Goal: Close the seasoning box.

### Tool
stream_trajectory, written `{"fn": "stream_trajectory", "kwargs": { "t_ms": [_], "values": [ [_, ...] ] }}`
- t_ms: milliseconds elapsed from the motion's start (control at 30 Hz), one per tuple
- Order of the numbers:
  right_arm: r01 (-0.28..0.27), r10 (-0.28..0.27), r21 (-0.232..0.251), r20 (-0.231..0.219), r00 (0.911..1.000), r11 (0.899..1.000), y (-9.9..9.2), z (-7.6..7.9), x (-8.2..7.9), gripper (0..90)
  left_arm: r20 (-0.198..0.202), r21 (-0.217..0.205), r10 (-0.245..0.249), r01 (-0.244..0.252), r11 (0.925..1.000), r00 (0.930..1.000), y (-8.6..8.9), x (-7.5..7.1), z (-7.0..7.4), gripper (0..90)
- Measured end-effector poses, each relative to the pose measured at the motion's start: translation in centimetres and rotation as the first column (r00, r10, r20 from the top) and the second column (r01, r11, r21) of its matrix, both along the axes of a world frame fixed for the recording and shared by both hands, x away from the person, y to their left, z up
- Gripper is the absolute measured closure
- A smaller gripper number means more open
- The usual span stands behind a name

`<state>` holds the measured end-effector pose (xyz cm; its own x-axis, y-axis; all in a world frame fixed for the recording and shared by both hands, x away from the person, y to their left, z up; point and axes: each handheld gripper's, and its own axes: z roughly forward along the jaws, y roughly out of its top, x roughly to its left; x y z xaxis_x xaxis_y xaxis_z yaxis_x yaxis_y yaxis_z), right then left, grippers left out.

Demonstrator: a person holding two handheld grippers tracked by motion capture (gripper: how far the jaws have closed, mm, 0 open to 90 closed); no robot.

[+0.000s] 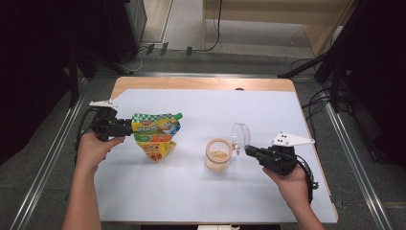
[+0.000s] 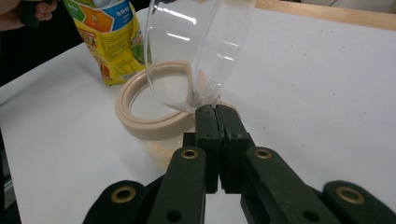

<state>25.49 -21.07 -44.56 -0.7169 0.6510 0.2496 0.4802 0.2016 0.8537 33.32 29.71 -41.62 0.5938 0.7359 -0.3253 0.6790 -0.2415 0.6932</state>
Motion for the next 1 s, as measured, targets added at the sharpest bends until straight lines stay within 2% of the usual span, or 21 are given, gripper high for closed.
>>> {"fn": "stream_trajectory", "kwargs": {
  "t_ms": [233,633,867,1000],
  "values": [
    [-0.007,0.007,0.000,0.006,1.0000,1.000,0.4,0.0,0.0,89.7,-0.006,-0.002,0.002,-0.002,1.0000,1.0000,0.1,0.1,-0.1,44.4],
    [-0.057,0.058,-0.013,0.040,0.9975,0.998,1.4,0.3,-0.7,85.4,-0.008,-0.003,0.010,-0.010,0.9999,0.9999,0.3,0.1,-0.1,44.1],
    [-0.035,0.035,-0.013,0.045,0.9984,0.999,0.5,0.3,-0.6,77.5,0.002,-0.013,0.022,-0.022,0.9997,0.9998,0.8,-0.1,0.1,44.0],
    [-0.046,0.046,-0.012,0.031,0.9984,0.999,0.0,-0.1,-0.3,72.4,0.001,-0.026,0.038,-0.038,0.9989,0.9993,1.4,-0.2,0.1,43.9]
  ]
}}
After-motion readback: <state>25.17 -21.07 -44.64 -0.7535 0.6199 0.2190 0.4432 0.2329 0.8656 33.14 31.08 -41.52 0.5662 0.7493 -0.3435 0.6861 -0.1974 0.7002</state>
